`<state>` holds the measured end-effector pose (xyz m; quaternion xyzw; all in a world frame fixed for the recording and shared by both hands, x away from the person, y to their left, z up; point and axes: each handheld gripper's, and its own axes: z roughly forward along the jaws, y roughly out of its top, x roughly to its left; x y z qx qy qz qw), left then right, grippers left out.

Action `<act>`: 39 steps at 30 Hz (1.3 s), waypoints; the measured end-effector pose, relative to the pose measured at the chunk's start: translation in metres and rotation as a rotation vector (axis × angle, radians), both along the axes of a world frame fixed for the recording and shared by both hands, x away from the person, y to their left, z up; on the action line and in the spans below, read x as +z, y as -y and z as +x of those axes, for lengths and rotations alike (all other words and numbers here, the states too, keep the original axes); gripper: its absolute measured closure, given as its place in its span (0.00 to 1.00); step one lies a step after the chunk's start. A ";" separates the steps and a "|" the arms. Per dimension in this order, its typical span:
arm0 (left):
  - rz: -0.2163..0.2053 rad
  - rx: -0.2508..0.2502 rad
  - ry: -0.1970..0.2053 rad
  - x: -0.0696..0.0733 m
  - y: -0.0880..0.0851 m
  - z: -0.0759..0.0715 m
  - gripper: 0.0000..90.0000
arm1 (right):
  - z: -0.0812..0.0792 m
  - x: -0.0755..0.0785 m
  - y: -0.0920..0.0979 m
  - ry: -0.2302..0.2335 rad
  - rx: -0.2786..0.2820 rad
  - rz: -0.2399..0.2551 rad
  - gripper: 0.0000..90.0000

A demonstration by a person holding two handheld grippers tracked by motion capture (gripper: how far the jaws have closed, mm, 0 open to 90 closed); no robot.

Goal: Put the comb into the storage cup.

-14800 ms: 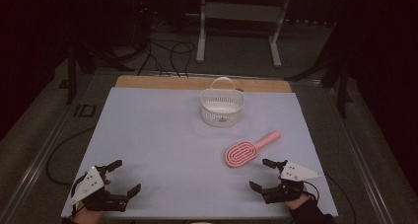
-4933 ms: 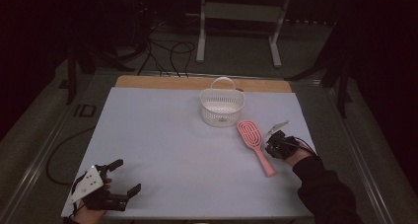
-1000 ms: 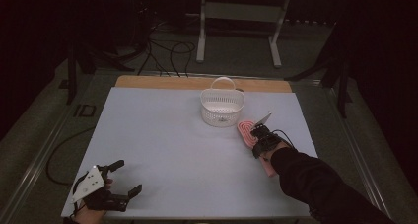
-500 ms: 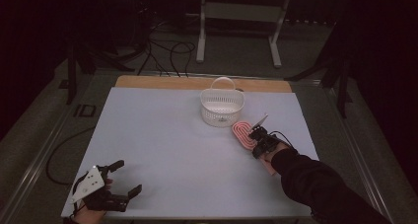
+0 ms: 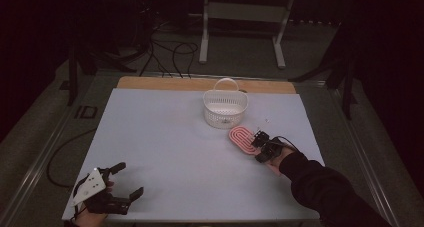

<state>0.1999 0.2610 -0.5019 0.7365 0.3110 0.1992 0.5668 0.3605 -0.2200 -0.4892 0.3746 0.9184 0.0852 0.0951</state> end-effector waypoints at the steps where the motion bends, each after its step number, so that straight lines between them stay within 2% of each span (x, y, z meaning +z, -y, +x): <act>1: 0.000 0.000 0.000 0.000 0.000 0.000 0.00 | -0.001 0.000 0.000 0.007 0.001 0.016 0.78; 7: 0.000 0.001 0.000 0.000 0.000 0.000 0.00 | -0.005 0.001 0.004 0.048 0.033 0.094 0.78; 8: 0.001 0.001 0.000 0.000 0.000 0.000 0.00 | -0.007 0.002 0.004 0.073 0.046 0.100 0.78; 9: 0.001 0.001 0.000 0.000 0.000 0.000 0.00 | -0.007 0.002 0.004 0.073 0.046 0.100 0.78; 10: 0.002 0.001 0.000 0.000 0.000 0.000 0.00 | -0.009 0.004 0.005 0.073 0.054 0.152 0.78; 11: 0.002 0.001 0.000 0.000 0.000 0.000 0.00 | -0.010 0.005 0.005 0.093 0.056 0.154 0.78; 12: 0.001 0.001 0.000 0.000 0.000 0.000 0.00 | -0.010 0.006 0.006 0.087 0.061 0.181 0.78; 14: 0.002 0.002 0.000 0.000 0.000 0.000 0.00 | -0.011 0.008 0.006 0.111 0.054 0.208 0.78; 15: 0.002 0.002 -0.001 0.000 0.000 0.000 0.00 | -0.011 0.009 0.006 0.106 0.062 0.223 0.78; 18: 0.003 0.001 -0.001 0.000 0.000 0.000 0.00 | -0.014 0.013 0.005 0.133 0.081 0.250 0.78; 20: 0.002 0.001 -0.001 0.000 0.000 0.000 0.00 | -0.016 0.018 0.003 0.146 0.085 0.286 0.78; 21: 0.002 0.001 -0.001 0.000 0.000 0.000 0.00 | -0.016 0.018 0.003 0.146 0.085 0.286 0.78; 22: 0.002 0.001 -0.001 0.000 0.000 0.000 0.00 | -0.017 0.021 0.003 0.169 0.078 0.332 0.78; 25: 0.002 0.002 0.000 0.000 0.000 0.000 0.00 | -0.020 0.024 0.002 0.191 0.085 0.382 0.78; 29: 0.001 0.001 -0.002 0.000 0.000 0.000 0.00 | -0.024 0.025 0.001 0.213 0.091 0.417 0.78; 31: 0.001 0.001 -0.001 0.000 0.000 0.000 0.00 | -0.027 0.026 0.002 0.235 0.088 0.453 0.78; 39: 0.001 0.003 -0.002 0.000 0.000 0.000 0.00 | -0.032 0.024 0.009 0.289 0.055 0.551 0.78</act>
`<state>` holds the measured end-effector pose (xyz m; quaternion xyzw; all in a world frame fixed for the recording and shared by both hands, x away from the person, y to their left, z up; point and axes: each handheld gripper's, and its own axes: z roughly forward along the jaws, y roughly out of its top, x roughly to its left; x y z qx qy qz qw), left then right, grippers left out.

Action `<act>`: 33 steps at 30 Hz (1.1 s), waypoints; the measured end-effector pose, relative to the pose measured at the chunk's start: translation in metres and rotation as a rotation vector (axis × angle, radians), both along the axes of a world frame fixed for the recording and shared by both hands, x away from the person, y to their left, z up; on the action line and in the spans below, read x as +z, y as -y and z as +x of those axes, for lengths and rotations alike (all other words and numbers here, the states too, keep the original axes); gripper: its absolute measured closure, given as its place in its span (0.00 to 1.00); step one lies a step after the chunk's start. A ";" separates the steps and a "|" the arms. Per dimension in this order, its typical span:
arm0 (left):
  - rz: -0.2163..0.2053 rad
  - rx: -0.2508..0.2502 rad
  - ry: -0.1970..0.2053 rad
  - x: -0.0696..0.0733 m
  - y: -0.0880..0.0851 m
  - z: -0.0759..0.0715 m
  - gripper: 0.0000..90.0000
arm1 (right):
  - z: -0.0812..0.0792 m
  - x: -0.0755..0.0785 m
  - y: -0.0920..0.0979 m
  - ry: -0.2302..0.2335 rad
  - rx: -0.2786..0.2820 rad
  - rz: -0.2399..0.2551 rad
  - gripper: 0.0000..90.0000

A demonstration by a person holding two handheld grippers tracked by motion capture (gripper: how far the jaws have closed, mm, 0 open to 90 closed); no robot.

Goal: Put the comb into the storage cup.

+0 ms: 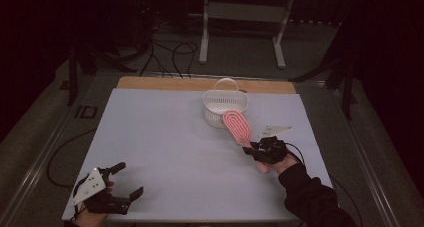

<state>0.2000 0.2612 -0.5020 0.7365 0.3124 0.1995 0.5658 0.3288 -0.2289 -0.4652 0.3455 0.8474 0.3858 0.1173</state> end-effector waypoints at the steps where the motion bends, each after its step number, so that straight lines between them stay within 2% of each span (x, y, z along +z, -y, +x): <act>1: 0.000 -0.001 0.000 0.000 0.000 0.000 0.00 | 0.000 0.001 0.001 0.007 -0.001 0.015 0.78; 3: 0.000 -0.001 -0.001 0.000 0.000 0.000 0.00 | -0.002 0.002 0.002 0.031 -0.009 0.038 0.78; 10: -0.003 0.001 -0.001 0.000 0.000 0.000 0.00 | -0.005 0.003 0.009 0.051 -0.007 0.141 0.78; 11: -0.003 0.001 -0.001 0.000 0.000 0.000 0.00 | -0.005 0.003 0.009 0.051 -0.007 0.141 0.78; 14: -0.004 0.002 -0.002 0.000 0.000 0.000 0.00 | -0.008 0.001 0.010 0.090 -0.001 0.161 0.78; 17: -0.006 0.003 -0.002 0.000 0.000 0.000 0.00 | -0.009 0.001 0.010 0.095 0.006 0.169 0.78; 18: -0.004 0.003 -0.001 0.000 0.000 0.000 0.00 | -0.011 0.001 0.011 0.114 0.011 0.175 0.78; 24: -0.004 0.005 -0.001 0.000 0.000 0.000 0.00 | -0.017 -0.001 0.015 0.158 0.025 0.245 0.78; 28: -0.003 0.004 -0.001 0.000 0.000 0.000 0.00 | -0.022 -0.004 0.018 0.198 0.041 0.272 0.78; 33: -0.003 0.005 -0.003 0.000 0.000 0.000 0.00 | -0.027 -0.005 0.021 0.225 0.048 0.291 0.78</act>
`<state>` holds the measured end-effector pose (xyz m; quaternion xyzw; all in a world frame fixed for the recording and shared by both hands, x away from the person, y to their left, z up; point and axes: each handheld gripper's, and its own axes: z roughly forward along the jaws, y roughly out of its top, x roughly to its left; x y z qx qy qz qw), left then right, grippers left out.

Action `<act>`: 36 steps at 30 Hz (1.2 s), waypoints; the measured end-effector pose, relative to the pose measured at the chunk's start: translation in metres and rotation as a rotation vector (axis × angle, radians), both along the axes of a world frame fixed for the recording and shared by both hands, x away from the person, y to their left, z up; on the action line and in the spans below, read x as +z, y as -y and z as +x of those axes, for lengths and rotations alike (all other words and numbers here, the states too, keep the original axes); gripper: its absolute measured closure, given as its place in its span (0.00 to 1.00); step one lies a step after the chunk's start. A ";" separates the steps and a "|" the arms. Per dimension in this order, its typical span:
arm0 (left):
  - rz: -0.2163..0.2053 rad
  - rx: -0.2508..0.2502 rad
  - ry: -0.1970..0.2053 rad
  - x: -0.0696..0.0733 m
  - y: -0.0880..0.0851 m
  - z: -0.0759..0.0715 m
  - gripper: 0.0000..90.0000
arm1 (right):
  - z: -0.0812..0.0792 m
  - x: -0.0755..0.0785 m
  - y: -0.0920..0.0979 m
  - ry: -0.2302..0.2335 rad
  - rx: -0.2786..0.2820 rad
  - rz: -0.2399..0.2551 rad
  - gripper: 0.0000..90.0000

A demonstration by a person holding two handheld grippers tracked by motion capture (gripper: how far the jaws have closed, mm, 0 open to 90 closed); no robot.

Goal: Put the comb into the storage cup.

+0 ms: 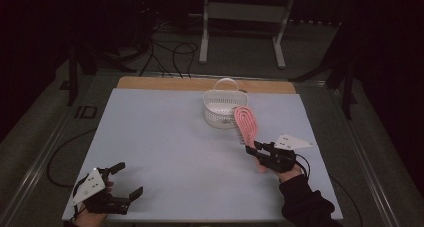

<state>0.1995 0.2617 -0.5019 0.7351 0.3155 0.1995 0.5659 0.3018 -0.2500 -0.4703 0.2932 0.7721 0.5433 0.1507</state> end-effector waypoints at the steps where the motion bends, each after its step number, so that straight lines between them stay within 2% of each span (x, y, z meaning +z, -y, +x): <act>1: 0.000 0.000 0.000 0.000 0.000 0.000 0.00 | -0.002 0.000 0.001 0.008 -0.004 0.011 0.78; 7: -0.002 0.002 -0.002 0.000 0.000 0.000 0.00 | -0.010 -0.005 0.009 0.061 0.008 0.059 0.78; 12: 0.000 0.002 -0.006 0.000 0.000 0.001 0.00 | -0.014 -0.007 0.015 0.054 -0.014 0.075 0.78; 17: -0.011 0.006 -0.016 0.001 0.000 0.001 0.00 | -0.019 -0.011 0.021 0.010 -0.015 0.155 0.78; 20: -0.022 0.001 -0.023 0.002 0.003 0.002 0.00 | -0.019 -0.014 0.018 0.016 -0.028 0.122 0.78; 26: -0.028 0.000 -0.045 0.004 0.007 0.003 0.00 | -0.016 -0.016 0.014 0.024 -0.031 0.112 0.78; 27: -0.037 0.003 -0.060 0.006 0.008 0.004 0.00 | -0.016 -0.015 0.013 0.025 -0.029 0.107 0.78; 30: -0.043 -0.001 -0.061 0.009 0.009 0.005 0.00 | -0.015 -0.015 0.013 0.024 -0.030 0.107 0.78; 33: -0.051 -0.002 -0.071 0.017 0.013 0.008 0.00 | -0.015 -0.014 0.012 0.028 -0.030 0.111 0.78; 34: -0.034 0.004 -0.073 0.022 0.015 0.010 0.00 | -0.015 -0.013 0.012 0.022 -0.026 0.117 0.78; 36: -0.027 0.003 -0.075 0.027 0.018 0.013 0.00 | -0.015 -0.011 0.013 0.029 -0.029 0.120 0.78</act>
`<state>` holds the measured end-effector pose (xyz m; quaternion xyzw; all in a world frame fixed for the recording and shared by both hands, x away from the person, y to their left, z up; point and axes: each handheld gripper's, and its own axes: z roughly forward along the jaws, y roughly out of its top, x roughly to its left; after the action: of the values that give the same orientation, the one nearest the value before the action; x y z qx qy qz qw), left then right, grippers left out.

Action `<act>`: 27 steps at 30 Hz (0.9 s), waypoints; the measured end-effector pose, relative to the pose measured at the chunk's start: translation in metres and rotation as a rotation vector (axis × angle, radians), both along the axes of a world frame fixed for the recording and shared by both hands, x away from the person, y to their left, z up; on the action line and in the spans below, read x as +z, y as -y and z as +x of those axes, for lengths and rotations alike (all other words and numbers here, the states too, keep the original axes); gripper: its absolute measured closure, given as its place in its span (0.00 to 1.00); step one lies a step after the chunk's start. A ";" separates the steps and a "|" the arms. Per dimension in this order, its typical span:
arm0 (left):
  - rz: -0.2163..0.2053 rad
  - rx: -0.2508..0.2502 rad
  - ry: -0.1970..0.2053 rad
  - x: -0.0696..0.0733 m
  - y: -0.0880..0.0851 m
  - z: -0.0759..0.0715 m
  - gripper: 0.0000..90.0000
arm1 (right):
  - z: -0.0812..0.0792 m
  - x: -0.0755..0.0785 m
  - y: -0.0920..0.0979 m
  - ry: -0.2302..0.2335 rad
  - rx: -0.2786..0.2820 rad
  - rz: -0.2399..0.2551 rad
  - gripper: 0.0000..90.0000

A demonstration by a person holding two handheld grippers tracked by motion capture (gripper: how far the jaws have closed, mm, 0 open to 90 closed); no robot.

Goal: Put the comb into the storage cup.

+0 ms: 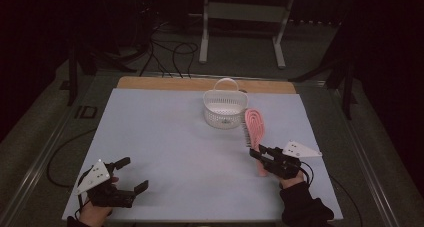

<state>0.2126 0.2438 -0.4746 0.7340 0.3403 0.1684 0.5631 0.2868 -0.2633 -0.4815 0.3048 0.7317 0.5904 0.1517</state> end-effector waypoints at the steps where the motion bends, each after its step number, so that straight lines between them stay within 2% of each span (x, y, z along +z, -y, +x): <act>1: 0.009 0.001 -0.002 0.003 0.002 0.002 0.00 | 0.000 0.001 0.000 0.002 -0.002 0.000 0.78; 5: 0.029 -0.005 -0.001 0.014 0.008 0.008 0.00 | -0.001 0.002 0.001 0.006 -0.008 0.003 0.78; 11: 0.028 -0.010 0.008 0.033 0.015 0.016 0.00 | -0.001 0.004 0.001 0.013 -0.013 0.003 0.78; 19: 0.047 -0.021 0.011 0.059 0.025 0.028 0.00 | -0.001 0.004 0.000 0.010 -0.012 -0.001 0.78; 27: 0.063 -0.045 0.015 0.078 0.040 0.039 0.00 | -0.001 0.004 -0.001 0.008 -0.005 -0.002 0.78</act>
<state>0.2520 0.2041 -0.3967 0.7574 0.3143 0.1717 0.5459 0.2863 -0.2624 -0.4779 0.3039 0.7311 0.5905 0.1564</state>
